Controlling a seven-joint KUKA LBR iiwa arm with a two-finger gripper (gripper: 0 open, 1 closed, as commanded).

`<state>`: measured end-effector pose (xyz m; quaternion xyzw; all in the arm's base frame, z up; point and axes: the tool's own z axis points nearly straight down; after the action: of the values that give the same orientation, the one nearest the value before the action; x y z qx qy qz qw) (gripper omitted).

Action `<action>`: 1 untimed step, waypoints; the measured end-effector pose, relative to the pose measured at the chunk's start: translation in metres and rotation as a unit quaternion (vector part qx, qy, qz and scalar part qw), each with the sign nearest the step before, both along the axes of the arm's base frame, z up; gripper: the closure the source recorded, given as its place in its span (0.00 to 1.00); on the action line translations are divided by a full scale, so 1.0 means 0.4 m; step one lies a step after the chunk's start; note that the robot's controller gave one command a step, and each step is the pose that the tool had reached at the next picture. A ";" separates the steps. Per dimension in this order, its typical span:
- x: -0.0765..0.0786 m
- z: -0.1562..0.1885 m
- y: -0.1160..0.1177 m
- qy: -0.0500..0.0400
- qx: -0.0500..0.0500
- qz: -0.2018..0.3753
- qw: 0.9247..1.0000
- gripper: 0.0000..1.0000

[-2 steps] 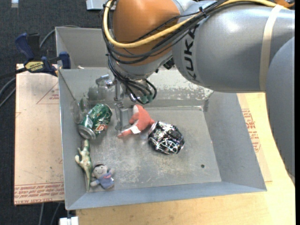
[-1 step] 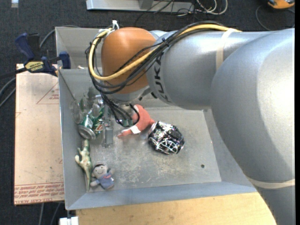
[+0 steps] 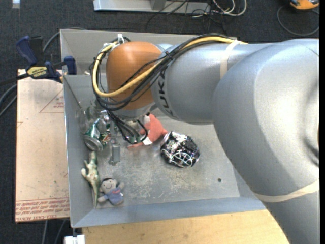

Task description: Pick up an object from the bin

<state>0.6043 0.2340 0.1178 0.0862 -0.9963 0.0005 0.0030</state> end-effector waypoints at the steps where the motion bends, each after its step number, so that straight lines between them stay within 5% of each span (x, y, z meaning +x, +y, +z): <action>1: 0.060 0.184 -0.044 -0.008 0.004 0.017 1.000 0.00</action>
Offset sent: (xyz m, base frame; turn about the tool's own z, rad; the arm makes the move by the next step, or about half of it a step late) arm 0.0278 -0.0507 -0.0228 0.0242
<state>0.6285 0.2165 0.1914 0.1034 -0.9946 -0.0024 -0.0053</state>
